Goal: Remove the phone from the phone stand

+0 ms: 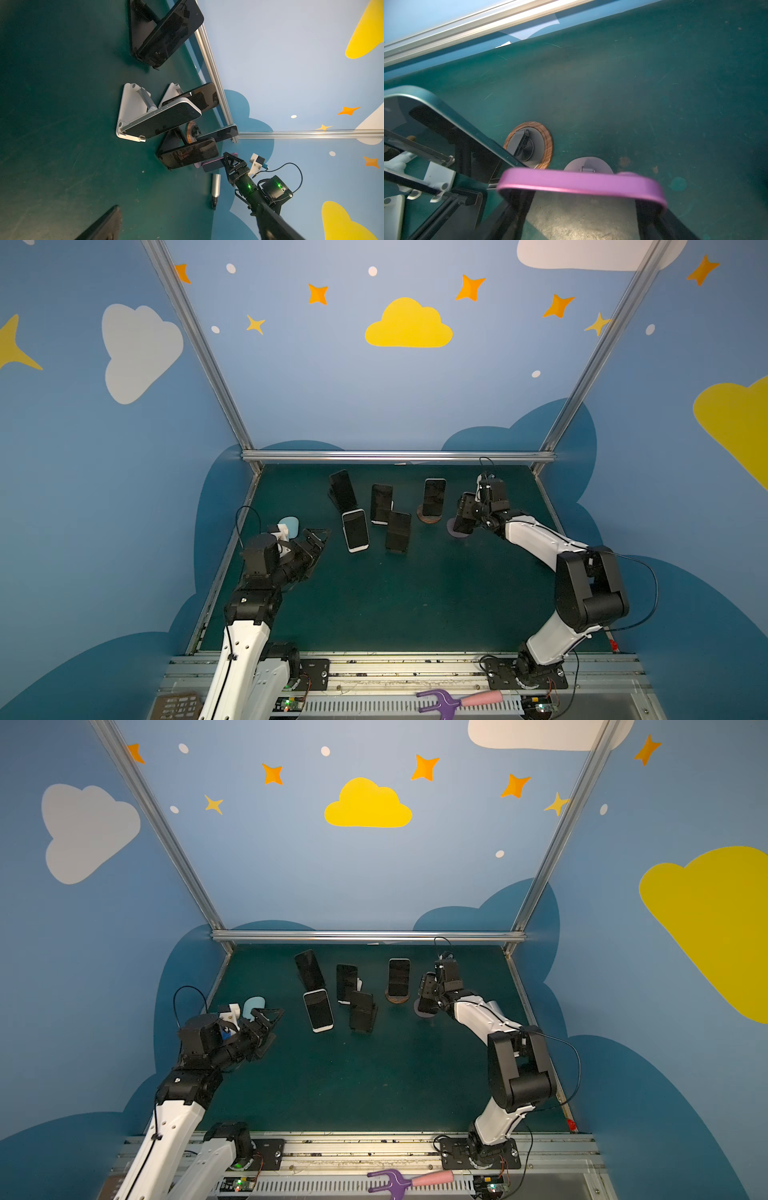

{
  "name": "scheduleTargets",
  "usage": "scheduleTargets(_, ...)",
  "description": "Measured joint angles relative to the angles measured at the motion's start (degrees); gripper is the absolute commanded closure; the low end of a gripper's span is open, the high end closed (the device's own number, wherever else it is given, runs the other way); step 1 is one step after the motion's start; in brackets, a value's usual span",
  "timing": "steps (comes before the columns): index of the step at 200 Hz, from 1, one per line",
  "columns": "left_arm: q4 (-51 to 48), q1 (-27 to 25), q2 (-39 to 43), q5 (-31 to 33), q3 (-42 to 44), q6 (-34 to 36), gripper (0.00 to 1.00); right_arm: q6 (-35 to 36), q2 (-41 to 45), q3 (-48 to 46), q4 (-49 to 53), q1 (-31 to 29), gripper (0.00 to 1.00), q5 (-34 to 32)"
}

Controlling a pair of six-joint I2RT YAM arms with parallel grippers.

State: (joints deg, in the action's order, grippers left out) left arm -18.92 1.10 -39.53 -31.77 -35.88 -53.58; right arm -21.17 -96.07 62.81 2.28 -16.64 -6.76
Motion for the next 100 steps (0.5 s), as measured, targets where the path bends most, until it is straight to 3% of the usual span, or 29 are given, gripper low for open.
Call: scheduleTargets(100, -0.3, 0.0, -0.9, 0.2, -0.7, 0.4, 0.0, 0.8, 1.6, -1.0, 0.4, -0.7, 0.34, -1.0)
